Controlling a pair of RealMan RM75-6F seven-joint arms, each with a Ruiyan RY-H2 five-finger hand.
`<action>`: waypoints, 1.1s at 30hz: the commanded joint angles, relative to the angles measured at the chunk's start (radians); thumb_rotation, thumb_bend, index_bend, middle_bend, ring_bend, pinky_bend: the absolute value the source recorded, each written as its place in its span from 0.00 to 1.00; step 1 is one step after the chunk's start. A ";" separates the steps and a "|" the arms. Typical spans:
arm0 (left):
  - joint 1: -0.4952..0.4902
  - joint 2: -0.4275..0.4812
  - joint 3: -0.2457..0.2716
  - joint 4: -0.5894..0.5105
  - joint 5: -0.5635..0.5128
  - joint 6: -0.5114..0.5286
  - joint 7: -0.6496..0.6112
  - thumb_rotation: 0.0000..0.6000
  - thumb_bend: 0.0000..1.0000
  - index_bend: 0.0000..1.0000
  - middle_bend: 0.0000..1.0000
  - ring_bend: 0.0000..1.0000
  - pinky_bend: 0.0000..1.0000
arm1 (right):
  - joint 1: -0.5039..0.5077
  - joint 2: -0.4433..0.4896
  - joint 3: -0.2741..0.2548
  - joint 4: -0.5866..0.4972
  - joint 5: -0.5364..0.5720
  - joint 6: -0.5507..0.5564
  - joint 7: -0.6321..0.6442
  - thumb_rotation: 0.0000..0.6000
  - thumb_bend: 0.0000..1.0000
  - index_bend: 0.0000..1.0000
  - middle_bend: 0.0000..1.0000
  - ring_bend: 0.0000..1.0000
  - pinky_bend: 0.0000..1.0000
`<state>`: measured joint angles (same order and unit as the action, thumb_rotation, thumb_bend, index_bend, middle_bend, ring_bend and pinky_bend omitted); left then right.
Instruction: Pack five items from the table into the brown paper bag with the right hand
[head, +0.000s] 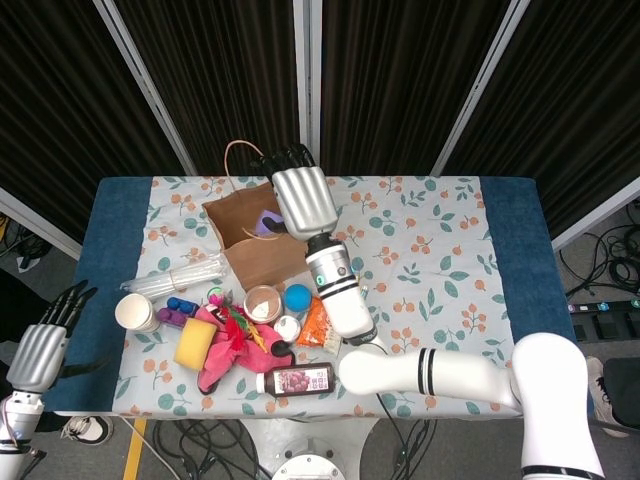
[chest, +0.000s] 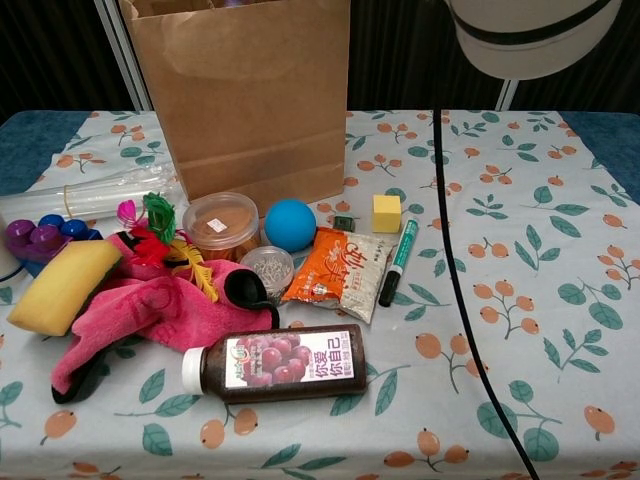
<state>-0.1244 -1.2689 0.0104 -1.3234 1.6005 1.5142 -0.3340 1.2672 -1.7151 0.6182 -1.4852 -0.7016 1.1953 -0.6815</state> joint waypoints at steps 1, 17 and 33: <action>0.001 0.000 0.001 -0.001 0.002 0.001 0.003 1.00 0.05 0.11 0.10 0.06 0.16 | -0.017 0.026 -0.006 -0.031 -0.010 0.015 0.009 1.00 0.00 0.25 0.29 0.16 0.12; 0.006 0.002 0.010 -0.021 0.021 0.016 0.022 1.00 0.05 0.11 0.10 0.06 0.16 | -0.315 0.337 -0.123 -0.524 -0.245 0.232 0.077 1.00 0.05 0.25 0.32 0.18 0.12; 0.021 -0.001 0.027 -0.035 0.043 0.036 0.071 1.00 0.05 0.11 0.10 0.06 0.16 | -0.481 0.477 -0.572 -0.676 -0.325 -0.026 -0.002 1.00 0.00 0.27 0.33 0.18 0.12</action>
<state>-0.1041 -1.2670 0.0371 -1.3567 1.6464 1.5507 -0.2600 0.8002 -1.2453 0.0829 -2.1508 -1.0042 1.2055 -0.6730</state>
